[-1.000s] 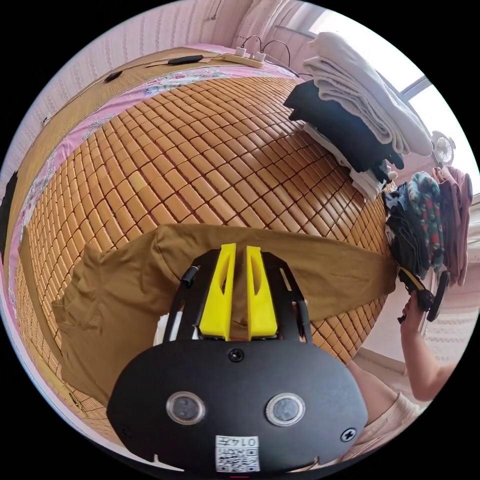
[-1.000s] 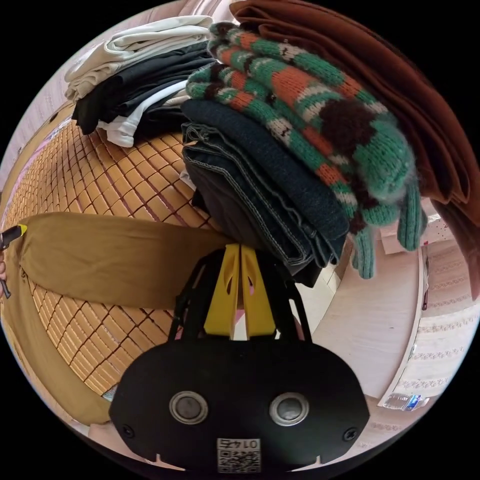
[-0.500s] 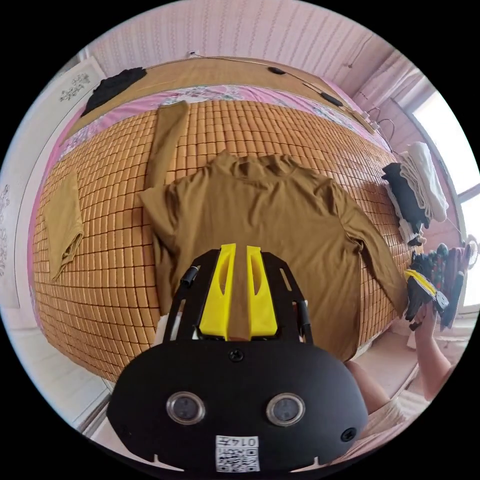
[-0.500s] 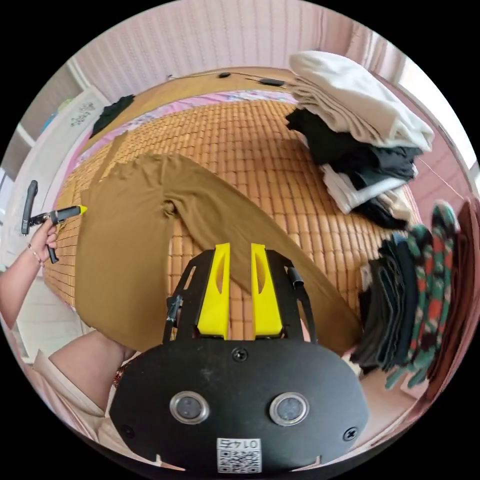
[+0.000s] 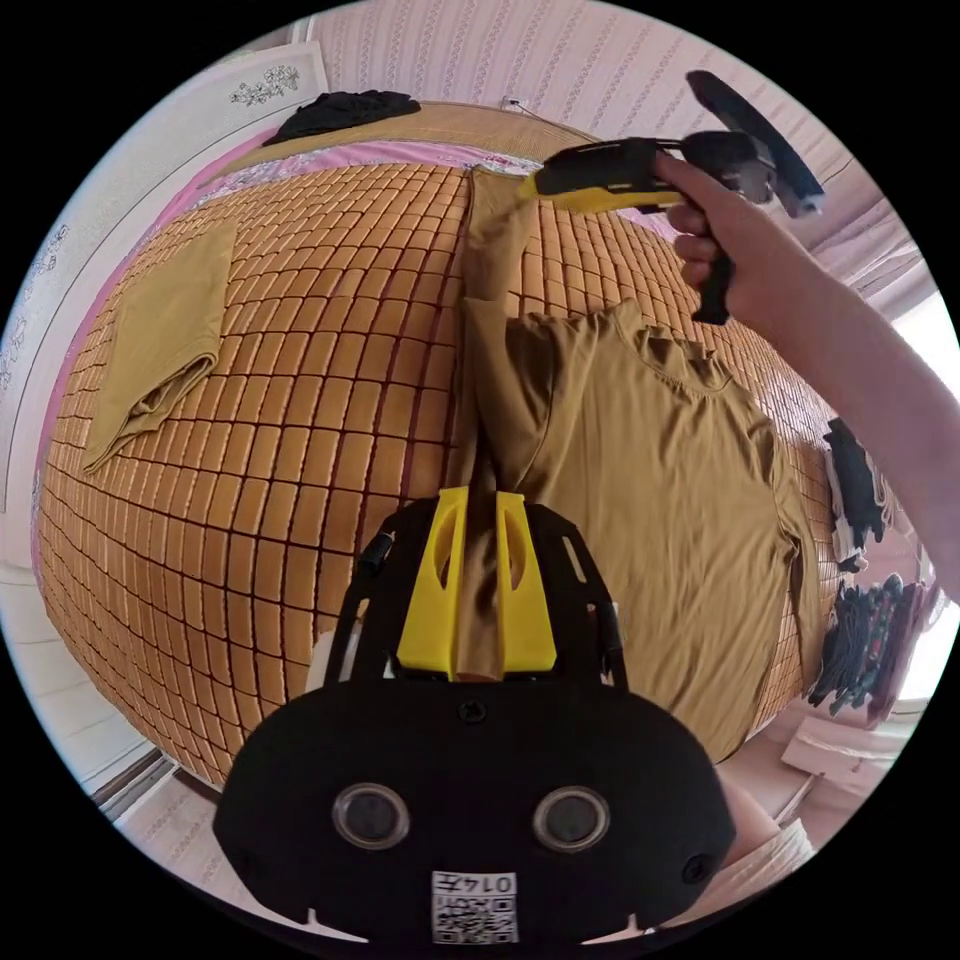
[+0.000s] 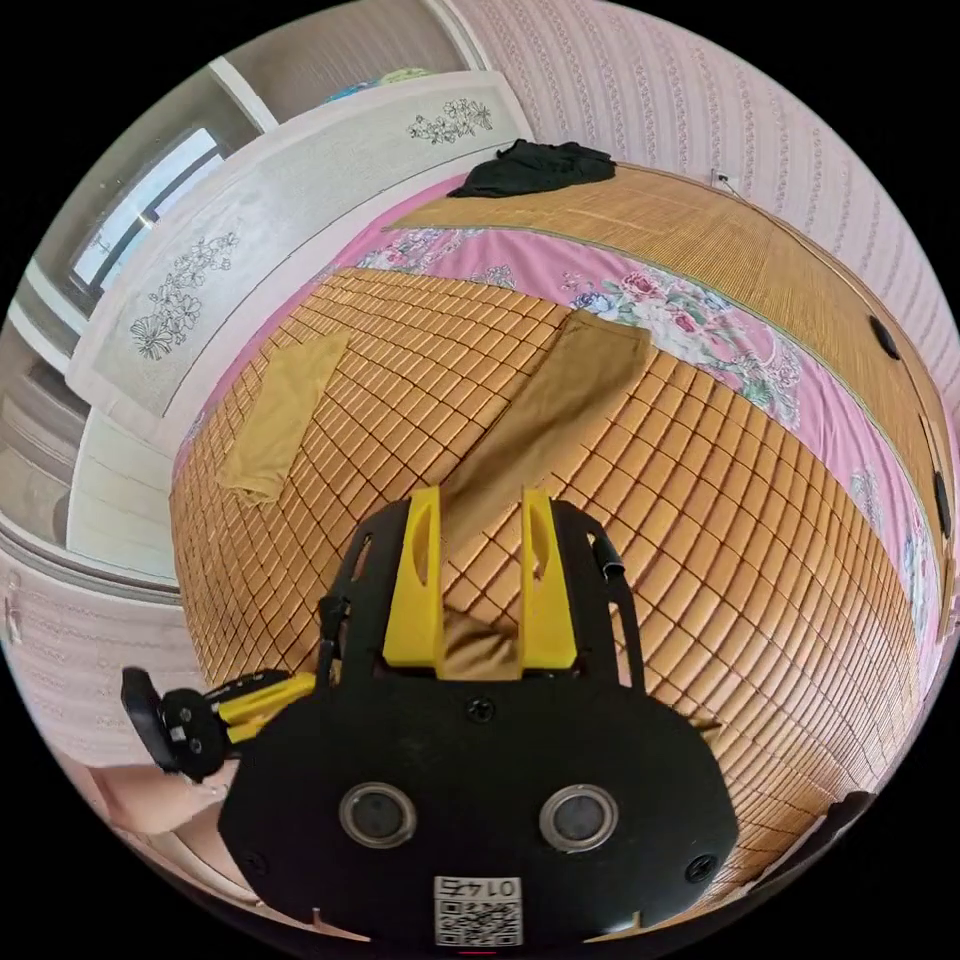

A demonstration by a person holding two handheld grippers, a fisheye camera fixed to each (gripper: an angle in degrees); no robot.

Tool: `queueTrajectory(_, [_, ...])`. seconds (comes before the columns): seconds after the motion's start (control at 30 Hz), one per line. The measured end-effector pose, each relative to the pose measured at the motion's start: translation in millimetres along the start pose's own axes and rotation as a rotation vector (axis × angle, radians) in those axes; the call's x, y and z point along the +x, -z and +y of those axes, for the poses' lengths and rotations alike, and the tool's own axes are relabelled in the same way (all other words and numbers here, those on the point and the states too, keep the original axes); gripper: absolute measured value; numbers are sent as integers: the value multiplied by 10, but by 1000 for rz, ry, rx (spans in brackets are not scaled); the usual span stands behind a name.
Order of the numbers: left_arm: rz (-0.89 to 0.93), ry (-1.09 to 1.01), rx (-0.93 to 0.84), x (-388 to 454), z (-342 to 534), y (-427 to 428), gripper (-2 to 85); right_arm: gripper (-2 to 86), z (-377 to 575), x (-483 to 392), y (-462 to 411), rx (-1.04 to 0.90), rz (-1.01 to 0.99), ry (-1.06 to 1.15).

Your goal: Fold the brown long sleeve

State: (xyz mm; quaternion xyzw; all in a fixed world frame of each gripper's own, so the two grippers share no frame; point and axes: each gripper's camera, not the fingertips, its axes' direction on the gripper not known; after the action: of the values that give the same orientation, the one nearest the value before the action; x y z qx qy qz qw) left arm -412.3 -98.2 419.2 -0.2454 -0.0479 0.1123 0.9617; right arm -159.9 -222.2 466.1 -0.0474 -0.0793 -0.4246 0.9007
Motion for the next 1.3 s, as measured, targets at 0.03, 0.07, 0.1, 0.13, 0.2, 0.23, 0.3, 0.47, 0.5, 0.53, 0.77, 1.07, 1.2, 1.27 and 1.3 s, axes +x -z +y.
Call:
queueTrajectory(0.03, [9, 1, 9, -22, 19, 35, 50, 112, -108, -13, -103, -34, 8, -4])
queueTrajectory(0.07, [19, -2, 17, -56, 47, 102, 47, 105, -286, -35, -292, -102, 10, -4])
queueTrajectory(0.1, [21, -9, 26, -84, 76, 173, 45, 91, -416, -60, -435, -163, 20, -2])
queueTrajectory(0.13, [23, -9, 32, -103, 92, 208, 45, 69, -467, -75, -473, -184, 41, -5])
queueTrajectory(0.2, [62, 14, 49, -211, 150, 346, 43, 18, -607, -202, -355, -108, 61, 36])
queueTrajectory(0.23, [73, 19, 51, -239, 162, 378, 44, 15, -643, -248, -304, -89, 31, 58])
queueTrajectory(0.3, [115, 45, 62, -361, 223, 545, 51, 11, -764, -561, 1, 7, -178, 203])
queueTrajectory(0.47, [170, 75, 125, -650, 625, 1213, 60, 26, -569, -1643, 612, -12, -575, 815])
queueTrajectory(0.5, [172, 89, 120, -753, 791, 1387, 59, 61, -521, -1757, 632, -37, -508, 862])
queueTrajectory(0.53, [171, 98, 115, -811, 880, 1469, 59, 78, -513, -1775, 620, -51, -477, 867])
queueTrajectory(0.77, [30, 298, 62, -1780, 1681, 2326, 56, 109, -487, -1434, -85, -306, -130, 618])
queueTrajectory(1.07, [-70, 324, 158, -2754, 990, 2850, 79, 5, -454, -1726, -429, -277, 124, 532])
queueTrajectory(1.2, [-42, 317, -2, -2908, 707, 2599, 67, -3, -512, -1837, -410, -275, 121, 517])
queueTrajectory(1.27, [-48, 287, -2, -2940, 742, 2683, 40, -4, -537, -1862, -400, -273, 122, 507])
queueTrajectory(1.3, [-97, 313, -7, -2986, 810, 2832, 11, -4, -552, -1874, -389, -270, 120, 499])
